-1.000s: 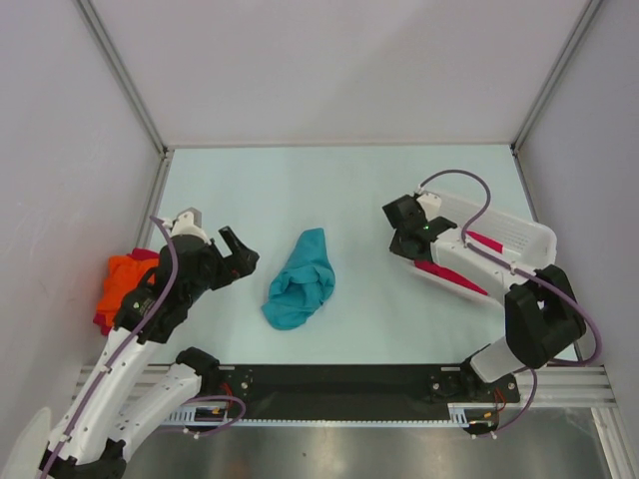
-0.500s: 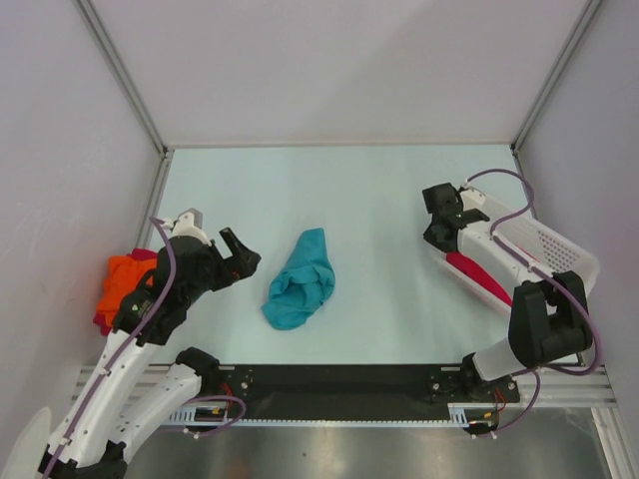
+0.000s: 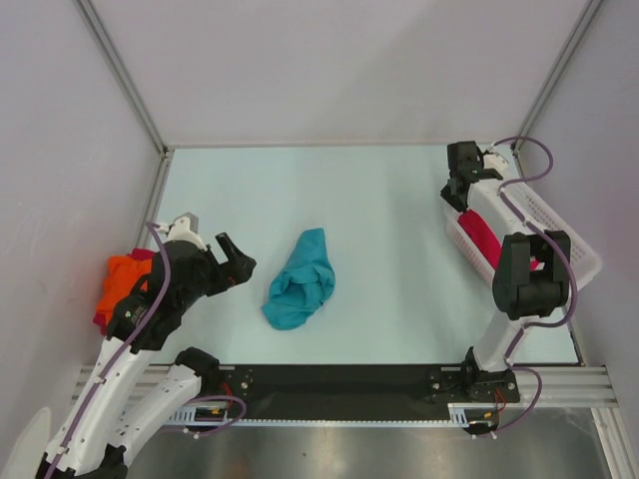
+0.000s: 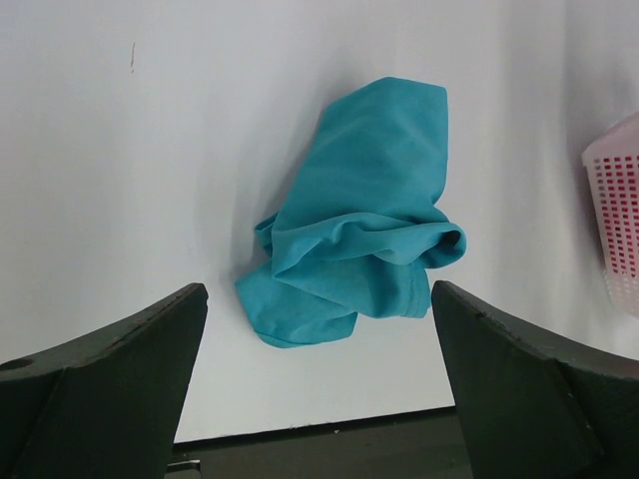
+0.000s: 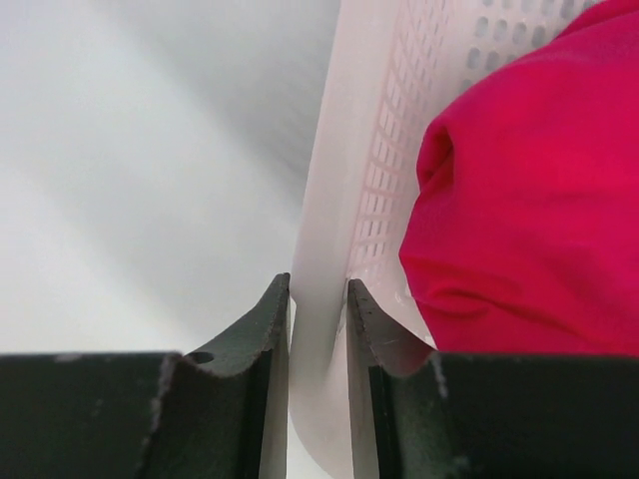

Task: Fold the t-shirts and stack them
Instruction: Move the tshirt to the center of the board

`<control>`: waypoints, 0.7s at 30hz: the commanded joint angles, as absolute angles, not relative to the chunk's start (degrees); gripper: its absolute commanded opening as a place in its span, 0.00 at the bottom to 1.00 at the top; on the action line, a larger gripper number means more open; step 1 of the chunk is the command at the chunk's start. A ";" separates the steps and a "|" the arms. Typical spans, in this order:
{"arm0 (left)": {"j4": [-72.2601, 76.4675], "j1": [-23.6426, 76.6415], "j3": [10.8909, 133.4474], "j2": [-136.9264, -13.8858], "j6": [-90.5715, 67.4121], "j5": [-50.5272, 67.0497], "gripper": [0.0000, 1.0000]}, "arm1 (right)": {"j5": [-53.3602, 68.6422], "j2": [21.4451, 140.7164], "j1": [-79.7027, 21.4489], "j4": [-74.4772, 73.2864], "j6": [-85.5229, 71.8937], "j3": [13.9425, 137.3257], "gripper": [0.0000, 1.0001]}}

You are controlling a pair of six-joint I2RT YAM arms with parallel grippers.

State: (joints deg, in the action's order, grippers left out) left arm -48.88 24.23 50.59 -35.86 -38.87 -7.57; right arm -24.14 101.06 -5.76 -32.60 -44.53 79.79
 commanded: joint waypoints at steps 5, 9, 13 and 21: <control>-52.38 23.47 55.63 -35.16 -36.65 -9.67 1.00 | -39.46 111.43 5.18 -30.49 -37.18 90.51 0.00; -54.40 23.47 56.69 -34.89 -36.21 -10.46 0.99 | -42.18 119.68 7.20 -34.09 -35.86 98.68 0.00; -55.11 23.47 56.87 -35.51 -36.04 -10.55 0.99 | -40.53 122.34 10.36 -34.72 -36.65 101.16 0.00; -53.18 23.47 57.22 -39.63 -35.68 -9.41 1.00 | -38.06 123.49 13.45 -32.88 -34.46 101.51 0.00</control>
State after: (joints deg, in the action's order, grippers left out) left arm -54.74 23.97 54.92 -37.80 -37.21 -9.85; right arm -32.03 120.97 7.11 -33.58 -42.70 100.97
